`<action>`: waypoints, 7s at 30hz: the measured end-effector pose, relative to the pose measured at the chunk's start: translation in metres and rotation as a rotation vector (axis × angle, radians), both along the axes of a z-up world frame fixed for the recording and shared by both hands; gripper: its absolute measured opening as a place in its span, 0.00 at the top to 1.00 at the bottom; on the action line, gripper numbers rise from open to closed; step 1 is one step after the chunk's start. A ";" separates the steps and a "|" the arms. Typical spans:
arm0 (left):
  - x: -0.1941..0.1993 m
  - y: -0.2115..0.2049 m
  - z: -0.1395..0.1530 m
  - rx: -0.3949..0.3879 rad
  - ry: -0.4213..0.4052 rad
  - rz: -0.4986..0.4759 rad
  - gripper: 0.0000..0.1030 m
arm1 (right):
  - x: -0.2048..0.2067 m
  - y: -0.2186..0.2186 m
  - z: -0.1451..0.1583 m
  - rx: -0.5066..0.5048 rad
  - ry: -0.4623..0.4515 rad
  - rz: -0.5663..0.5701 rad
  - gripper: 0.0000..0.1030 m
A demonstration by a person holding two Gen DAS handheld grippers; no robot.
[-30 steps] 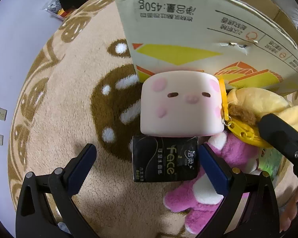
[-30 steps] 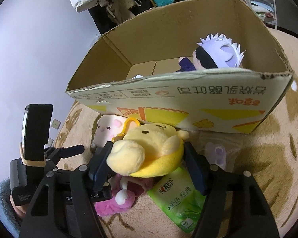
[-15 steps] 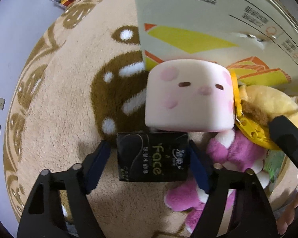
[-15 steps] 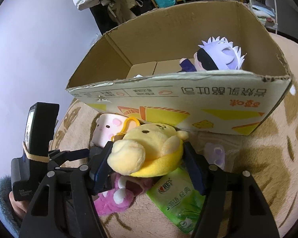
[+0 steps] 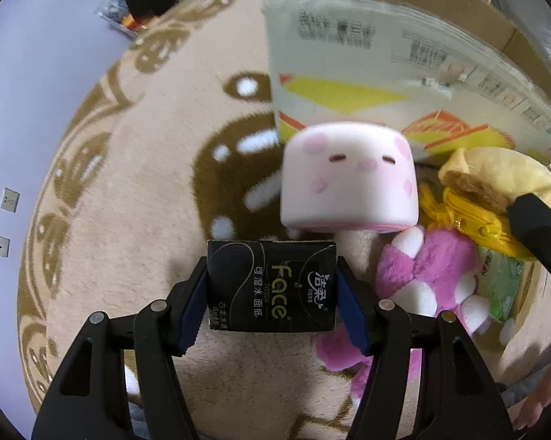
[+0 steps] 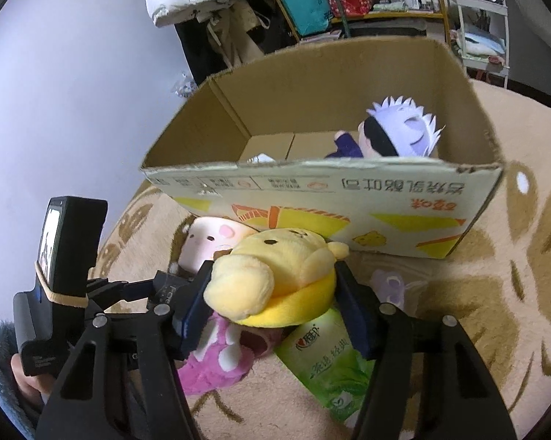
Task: Organize soft objects
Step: 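Lift the tissue pack with the left tool while the right tool carries the yellow bear over the box, then open both tools to drop the yellow bear and black tissue pack into the box, then lower both tools toward the pink bear and green tissue pack beside the box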
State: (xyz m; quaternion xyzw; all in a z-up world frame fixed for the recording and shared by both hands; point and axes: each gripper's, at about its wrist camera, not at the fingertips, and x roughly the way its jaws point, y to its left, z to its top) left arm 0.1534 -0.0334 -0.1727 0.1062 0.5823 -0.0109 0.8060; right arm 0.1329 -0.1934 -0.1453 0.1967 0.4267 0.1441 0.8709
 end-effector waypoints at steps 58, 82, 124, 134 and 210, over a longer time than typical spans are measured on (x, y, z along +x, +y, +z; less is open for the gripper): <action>-0.054 -0.034 0.188 -0.090 -0.861 -0.203 0.39 | -0.052 -0.052 0.129 -0.172 -0.584 -0.223 0.34; 0.003 -0.049 0.137 -0.074 -0.757 -0.204 0.38 | -0.002 -0.042 0.075 -0.175 -0.453 -0.162 0.33; 0.027 -0.050 0.103 -0.126 -0.593 -0.244 0.28 | 0.016 -0.059 0.043 -0.099 -0.307 -0.190 0.31; 0.025 -0.047 0.104 -0.111 -0.588 -0.224 0.22 | 0.013 -0.060 0.044 -0.103 -0.313 -0.192 0.21; -0.048 -0.058 0.023 -0.074 -0.143 -0.274 0.04 | -0.016 -0.039 -0.035 -0.027 0.298 -0.150 0.00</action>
